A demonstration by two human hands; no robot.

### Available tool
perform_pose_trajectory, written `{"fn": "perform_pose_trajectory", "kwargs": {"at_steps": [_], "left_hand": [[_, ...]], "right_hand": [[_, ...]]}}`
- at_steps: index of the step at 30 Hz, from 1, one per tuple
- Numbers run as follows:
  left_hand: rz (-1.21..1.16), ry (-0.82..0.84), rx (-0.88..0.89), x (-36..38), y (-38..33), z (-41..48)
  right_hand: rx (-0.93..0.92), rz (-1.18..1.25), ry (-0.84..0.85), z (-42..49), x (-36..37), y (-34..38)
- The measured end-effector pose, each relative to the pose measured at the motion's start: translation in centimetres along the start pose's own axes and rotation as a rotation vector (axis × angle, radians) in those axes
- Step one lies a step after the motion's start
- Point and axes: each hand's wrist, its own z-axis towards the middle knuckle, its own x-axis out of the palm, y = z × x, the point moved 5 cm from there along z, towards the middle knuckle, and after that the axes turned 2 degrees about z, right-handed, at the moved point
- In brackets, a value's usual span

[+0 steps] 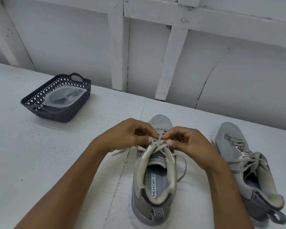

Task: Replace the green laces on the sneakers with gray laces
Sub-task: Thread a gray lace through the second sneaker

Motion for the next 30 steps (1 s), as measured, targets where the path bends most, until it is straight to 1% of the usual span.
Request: {"fn": "perform_pose_trajectory", "kwargs": {"at_steps": [4, 6, 9, 10, 12, 15, 20, 22, 24, 26, 28, 30], "left_hand": [[0.043, -0.050, 0.021, -0.09, -0.27, 0.03], [0.111, -0.077, 0.049, -0.19, -0.34, 0.09], [0.252, -0.035, 0.068, 0.36, -0.45, 0.22], [0.262, -0.011, 0.059, 0.47, -0.36, 0.22], [0.174, 0.036, 0.012, 0.40, -0.13, 0.04], [-0.006, 0.059, -0.034, 0.31, 0.03, -0.28], [0.055, 0.086, 0.012, 0.06, -0.09, -0.13], [0.064, 0.058, 0.035, 0.03, -0.10, -0.15], [0.067, 0.030, 0.049, 0.01, -0.07, -0.10], [-0.037, 0.085, 0.017, 0.25, 0.03, -0.16], [-0.213, 0.135, -0.065, 0.41, 0.17, -0.21], [-0.305, 0.120, -0.115, 0.38, 0.31, -0.09]], "right_hand": [[0.020, -0.012, -0.015, 0.03, 0.00, 0.07], [0.019, -0.067, -0.033, 0.10, -0.10, 0.00], [0.000, -0.182, -0.024, 0.24, -0.04, -0.11], [-0.004, -0.209, -0.005, 0.22, 0.05, -0.09], [-0.008, -0.225, 0.029, 0.12, 0.11, -0.13], [0.001, -0.185, 0.026, 0.00, -0.18, -0.04], [-0.045, -0.122, -0.012, 0.20, 0.21, 0.10], [-0.069, -0.163, -0.027, 0.39, 0.38, 0.02], [-0.052, -0.227, -0.010, 0.54, 0.54, -0.24], [-0.031, -0.223, 0.031, 0.41, 0.51, -0.40], [-0.024, -0.130, 0.055, 0.17, 0.26, -0.29], [-0.008, -0.044, 0.041, 0.01, 0.02, -0.33]]}}
